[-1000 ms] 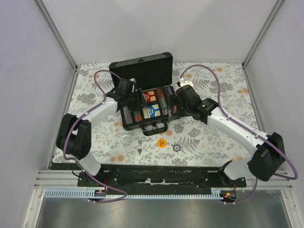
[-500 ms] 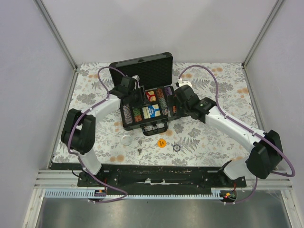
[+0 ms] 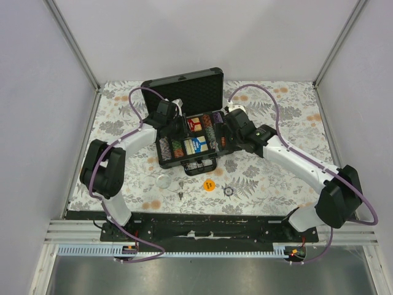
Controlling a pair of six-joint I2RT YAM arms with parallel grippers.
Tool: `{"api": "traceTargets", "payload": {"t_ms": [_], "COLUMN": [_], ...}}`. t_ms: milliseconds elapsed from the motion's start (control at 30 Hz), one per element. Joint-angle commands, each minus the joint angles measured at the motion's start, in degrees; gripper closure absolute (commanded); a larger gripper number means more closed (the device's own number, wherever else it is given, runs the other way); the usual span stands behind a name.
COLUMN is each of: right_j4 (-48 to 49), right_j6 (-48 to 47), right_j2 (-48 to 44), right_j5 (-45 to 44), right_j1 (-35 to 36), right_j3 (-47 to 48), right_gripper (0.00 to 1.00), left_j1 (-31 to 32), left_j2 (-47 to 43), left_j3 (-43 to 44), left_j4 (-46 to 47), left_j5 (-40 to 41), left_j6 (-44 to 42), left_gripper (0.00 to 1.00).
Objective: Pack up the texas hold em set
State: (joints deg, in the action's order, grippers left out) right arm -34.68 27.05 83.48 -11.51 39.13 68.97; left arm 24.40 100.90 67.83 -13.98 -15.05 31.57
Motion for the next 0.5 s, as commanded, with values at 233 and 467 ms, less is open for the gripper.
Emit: {"api": "traceTargets", "payload": {"t_ms": [233,467], "right_j4": [1.63,1.63], "right_j6": [0.37,1.25], "right_j2": [0.98,0.10], "right_j5": [1.93,1.49], "right_j1": [-0.11,-0.20], "right_j3": [3.28,2.40], "right_gripper": [0.14,0.13], "left_j1": [3.81,4.86], "left_j2": [-5.88,-8.27], "left_j3": [0.71,1.43], "left_j4": [-0.61,-0.61], "left_j5": [8.27,8.55], "left_j6": [-3.62,-3.10], "left_gripper": [0.61,0.58]}}
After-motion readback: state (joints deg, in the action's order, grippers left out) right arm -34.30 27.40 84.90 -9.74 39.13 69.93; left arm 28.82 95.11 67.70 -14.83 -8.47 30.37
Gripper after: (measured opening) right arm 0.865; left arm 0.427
